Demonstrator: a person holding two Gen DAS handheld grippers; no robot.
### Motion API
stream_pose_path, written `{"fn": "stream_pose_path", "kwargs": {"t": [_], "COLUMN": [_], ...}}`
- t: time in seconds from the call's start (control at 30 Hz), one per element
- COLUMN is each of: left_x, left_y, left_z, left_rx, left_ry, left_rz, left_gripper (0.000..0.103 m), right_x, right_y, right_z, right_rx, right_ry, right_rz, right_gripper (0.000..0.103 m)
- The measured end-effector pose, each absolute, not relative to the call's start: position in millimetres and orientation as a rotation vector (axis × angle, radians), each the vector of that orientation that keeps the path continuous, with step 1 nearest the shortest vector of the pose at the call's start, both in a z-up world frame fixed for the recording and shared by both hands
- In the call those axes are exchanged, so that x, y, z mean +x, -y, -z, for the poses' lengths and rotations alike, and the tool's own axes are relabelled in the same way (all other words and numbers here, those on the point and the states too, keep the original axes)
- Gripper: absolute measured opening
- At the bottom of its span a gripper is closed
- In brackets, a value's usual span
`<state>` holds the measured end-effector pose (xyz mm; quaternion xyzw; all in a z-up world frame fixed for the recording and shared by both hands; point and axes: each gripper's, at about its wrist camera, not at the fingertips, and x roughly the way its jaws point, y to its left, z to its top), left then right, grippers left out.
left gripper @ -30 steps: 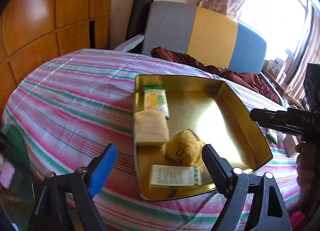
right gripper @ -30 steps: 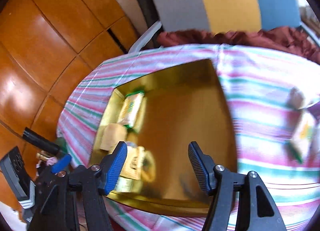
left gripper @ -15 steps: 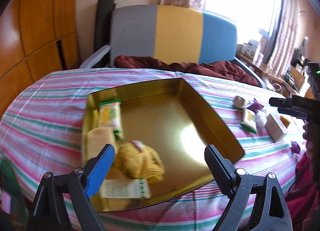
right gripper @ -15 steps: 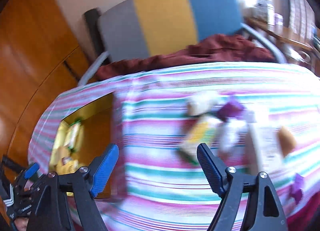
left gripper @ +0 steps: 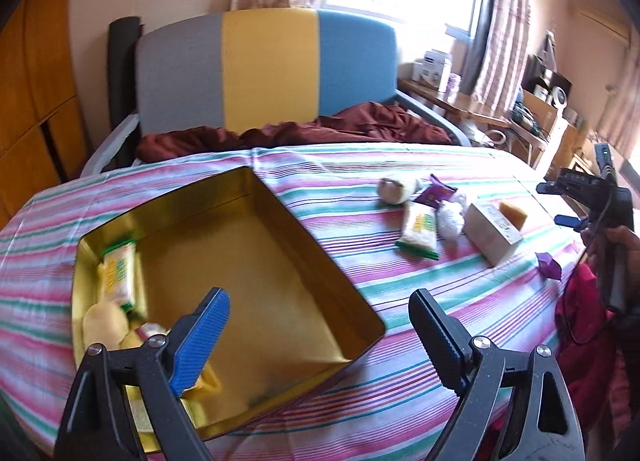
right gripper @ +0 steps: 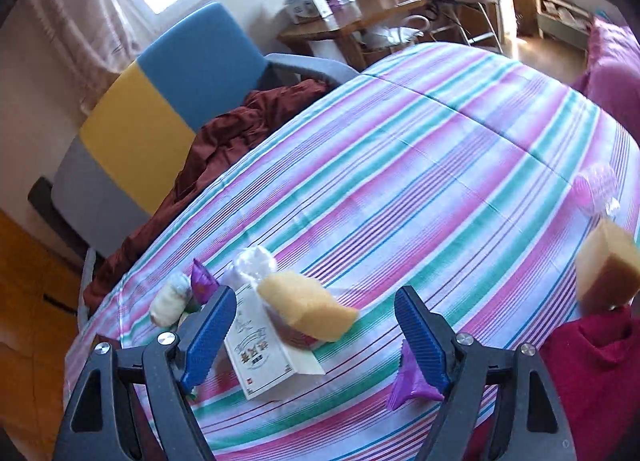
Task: Organize objects
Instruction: 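Move the left gripper to the white rolled towel and grasp it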
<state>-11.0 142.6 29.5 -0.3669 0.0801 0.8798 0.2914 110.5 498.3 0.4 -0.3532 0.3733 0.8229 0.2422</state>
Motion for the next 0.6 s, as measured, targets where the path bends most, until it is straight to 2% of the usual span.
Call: {"fn": "stream_pose_path", "kwargs": {"t": [0.17, 0.33, 0.6], "left_x": [-11, -16, -42], "left_y": [-183, -233, -302], "left_z": [-32, -26, 1], "left_rx": [-0.958, -0.981, -1.1], "left_ry": [-0.293, -0.348, -0.422], "left_rz": [-2.29, -2.202, -2.131], "left_gripper": [0.092, 0.092, 0.087], "right_x": [135, 147, 138], "right_y": [-525, -534, -529], "right_z": [25, 29, 28], "right_rx": [-0.859, -0.783, -0.817], "right_ry": [-1.294, -1.412, -1.425], "right_rz": [-2.149, -2.127, -2.198], "right_gripper": [0.083, 0.083, 0.083]}}
